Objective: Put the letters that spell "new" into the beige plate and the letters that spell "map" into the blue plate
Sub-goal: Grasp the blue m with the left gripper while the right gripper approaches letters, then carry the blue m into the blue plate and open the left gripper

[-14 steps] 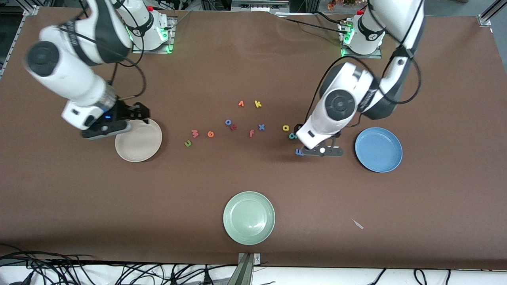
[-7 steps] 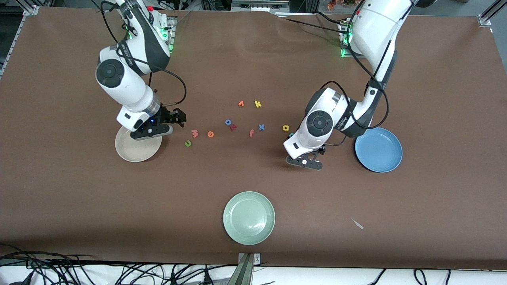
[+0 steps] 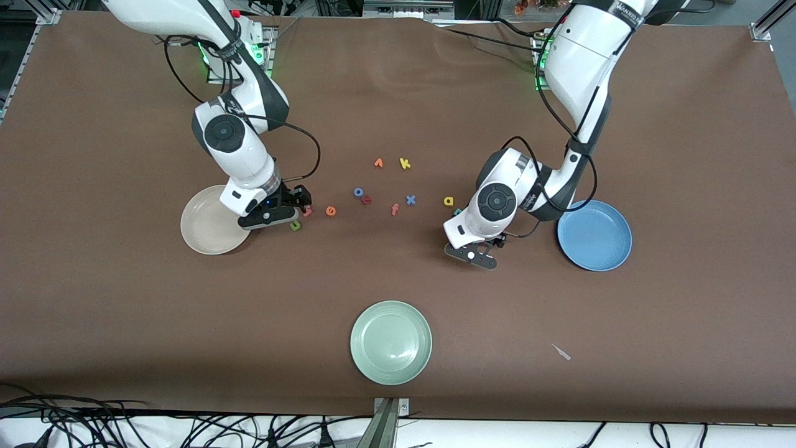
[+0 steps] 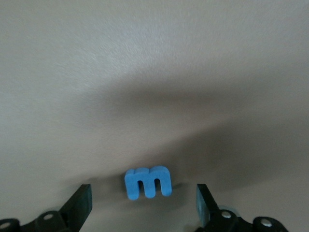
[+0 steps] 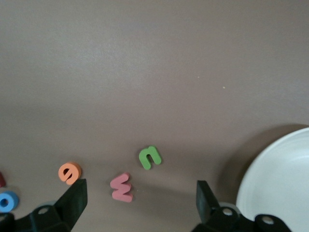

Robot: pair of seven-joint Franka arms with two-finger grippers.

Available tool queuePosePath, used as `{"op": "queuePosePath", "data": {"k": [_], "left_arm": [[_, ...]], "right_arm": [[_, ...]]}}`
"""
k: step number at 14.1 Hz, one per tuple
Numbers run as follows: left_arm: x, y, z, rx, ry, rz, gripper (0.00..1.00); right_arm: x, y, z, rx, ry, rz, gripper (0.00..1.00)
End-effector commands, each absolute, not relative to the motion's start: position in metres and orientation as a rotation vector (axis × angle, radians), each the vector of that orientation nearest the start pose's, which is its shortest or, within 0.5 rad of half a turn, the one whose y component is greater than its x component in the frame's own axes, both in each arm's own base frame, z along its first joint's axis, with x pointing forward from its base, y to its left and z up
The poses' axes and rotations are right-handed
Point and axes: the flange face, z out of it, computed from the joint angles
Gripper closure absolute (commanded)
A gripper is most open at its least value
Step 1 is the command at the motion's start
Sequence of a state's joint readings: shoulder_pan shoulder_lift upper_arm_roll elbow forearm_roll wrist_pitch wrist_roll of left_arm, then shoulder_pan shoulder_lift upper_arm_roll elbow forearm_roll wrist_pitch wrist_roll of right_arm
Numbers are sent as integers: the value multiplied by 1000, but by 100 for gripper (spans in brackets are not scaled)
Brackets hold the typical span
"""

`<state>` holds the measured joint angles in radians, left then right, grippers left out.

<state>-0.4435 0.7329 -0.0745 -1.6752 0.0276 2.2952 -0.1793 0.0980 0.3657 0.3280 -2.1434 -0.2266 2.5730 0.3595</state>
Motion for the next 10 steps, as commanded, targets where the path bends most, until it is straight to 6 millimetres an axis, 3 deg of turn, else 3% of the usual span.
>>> {"op": "queuePosePath", "data": {"k": [1,3,5,7,10], "left_arm": [[581,-327,162,-3074,551,157,30],[581,-326,162,-3072,552,156,66],[584,-323,169,-3065,560,152,89],[592,-313,188,-3057,572,152,94],[606,-283,238,-3050,533,178,94]], "right_arm": [[529,248,235,-3083,-345,-171,0],[531,248,224,-3064,-338,-183,0],[530,247,216,-3064,-337,-171,1],[530,247,211,-3072,-374,-170,2],[537,243,205,-3081,-384,-176,6]]}}
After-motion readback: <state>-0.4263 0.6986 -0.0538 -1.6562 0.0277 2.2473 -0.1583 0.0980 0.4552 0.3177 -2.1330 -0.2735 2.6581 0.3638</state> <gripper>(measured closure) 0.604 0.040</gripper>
